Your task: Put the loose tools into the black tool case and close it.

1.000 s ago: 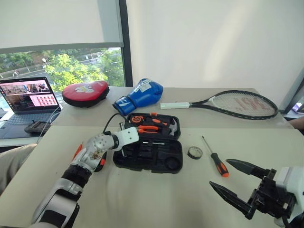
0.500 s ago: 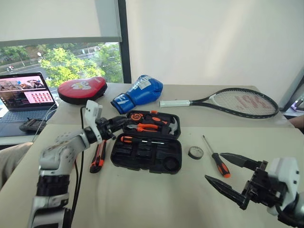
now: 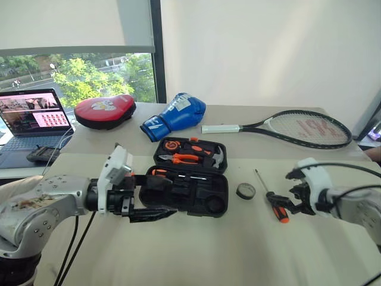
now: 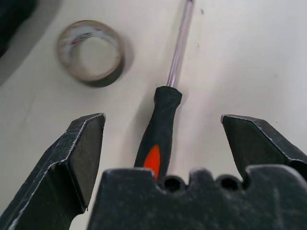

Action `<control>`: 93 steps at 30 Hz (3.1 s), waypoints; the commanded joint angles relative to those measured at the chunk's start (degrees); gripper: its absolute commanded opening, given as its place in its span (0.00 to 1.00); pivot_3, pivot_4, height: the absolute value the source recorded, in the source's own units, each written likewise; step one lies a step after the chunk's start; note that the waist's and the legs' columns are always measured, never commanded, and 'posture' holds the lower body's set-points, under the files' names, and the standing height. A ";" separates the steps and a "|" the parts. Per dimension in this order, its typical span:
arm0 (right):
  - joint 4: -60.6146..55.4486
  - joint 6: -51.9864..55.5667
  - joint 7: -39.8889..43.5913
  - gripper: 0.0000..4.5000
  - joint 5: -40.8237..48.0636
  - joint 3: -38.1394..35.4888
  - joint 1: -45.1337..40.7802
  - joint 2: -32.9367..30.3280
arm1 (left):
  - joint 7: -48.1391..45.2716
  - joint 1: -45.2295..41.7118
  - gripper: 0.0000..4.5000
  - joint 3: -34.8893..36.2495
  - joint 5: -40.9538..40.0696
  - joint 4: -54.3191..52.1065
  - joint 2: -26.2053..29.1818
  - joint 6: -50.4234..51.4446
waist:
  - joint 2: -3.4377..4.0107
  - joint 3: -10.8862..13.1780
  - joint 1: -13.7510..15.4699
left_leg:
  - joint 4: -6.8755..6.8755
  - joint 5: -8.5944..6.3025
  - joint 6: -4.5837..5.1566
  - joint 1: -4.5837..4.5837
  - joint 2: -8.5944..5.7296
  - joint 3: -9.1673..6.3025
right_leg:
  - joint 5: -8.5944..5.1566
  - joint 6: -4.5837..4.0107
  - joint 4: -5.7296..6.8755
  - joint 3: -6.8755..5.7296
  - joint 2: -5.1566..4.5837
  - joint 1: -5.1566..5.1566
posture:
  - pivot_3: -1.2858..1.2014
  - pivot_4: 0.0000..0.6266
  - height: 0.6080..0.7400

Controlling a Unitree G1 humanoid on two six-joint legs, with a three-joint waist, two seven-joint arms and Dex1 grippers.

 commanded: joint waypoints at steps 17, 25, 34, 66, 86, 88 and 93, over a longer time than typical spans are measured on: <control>-7.88 -11.12 19.04 0.15 -4.06 6.57 -11.56 -1.97 | 11.54 7.95 1.00 3.15 1.91 -1.23 -6.32 -9.64 | 0.08 0.05 -0.78 | 0.11 -0.02 0.05 -0.13 -0.05 0.05 | 0.11 0.38 -0.05 0.02 0.03 -0.10 | 0.52 0.24 1.00; 9.95 -30.64 31.09 0.15 -25.00 36.59 -30.54 9.81 | -0.84 15.86 1.00 12.21 -0.47 6.19 -2.35 -12.87 | 0.00 0.11 -1.03 | -0.04 0.04 -0.07 0.11 0.09 -0.04 | 0.16 0.14 0.03 -0.07 0.30 -0.08 | 0.52 0.24 1.00; 27.20 -46.00 42.44 0.15 -36.66 43.56 -35.64 16.93 | -5.61 23.33 1.00 17.59 1.67 7.19 -0.12 -15.59 | -0.01 0.11 -0.92 | 0.00 0.16 -0.28 -0.15 -0.04 -0.02 | 0.17 0.15 -0.05 -0.15 0.11 -0.20 | 0.52 0.24 1.00; 15.77 -23.73 47.10 0.22 -26.04 18.95 -30.73 23.41 | -4.79 23.80 1.00 14.37 5.86 9.53 -1.45 -20.51 | 0.03 0.11 -1.48 | -0.51 0.15 -0.67 -0.54 0.03 -0.06 | 0.18 0.03 0.11 -0.14 -0.10 -1.09 | 0.52 0.24 1.00; -8.37 -20.03 17.47 0.00 -23.09 6.83 -9.88 30.79 | -3.74 22.25 1.00 13.10 6.44 10.16 -2.38 -20.50 | 0.01 0.10 -1.47 | -0.47 0.21 -0.69 -0.50 0.00 0.03 | 0.18 0.03 0.17 -0.11 0.11 -1.05 | 0.52 0.24 1.00; -9.11 -19.85 14.98 0.00 -23.44 6.73 -8.62 31.60 | -3.52 21.93 1.00 12.86 6.57 10.12 -2.54 -20.68 | 0.01 0.10 -1.48 | -0.48 0.21 -0.69 -0.48 0.00 0.03 | 0.18 0.03 0.17 -0.11 0.14 -1.04 | 0.52 0.24 1.00; -13.22 -19.69 9.58 0.00 -23.66 4.29 -3.55 32.09 | -3.23 22.12 1.00 13.14 6.39 9.94 -2.85 -20.52 | 0.01 0.10 -1.34 | -0.47 0.25 -0.67 -0.52 -0.03 0.03 | 0.18 0.03 0.19 -0.10 0.14 -1.04 | 0.52 0.24 1.00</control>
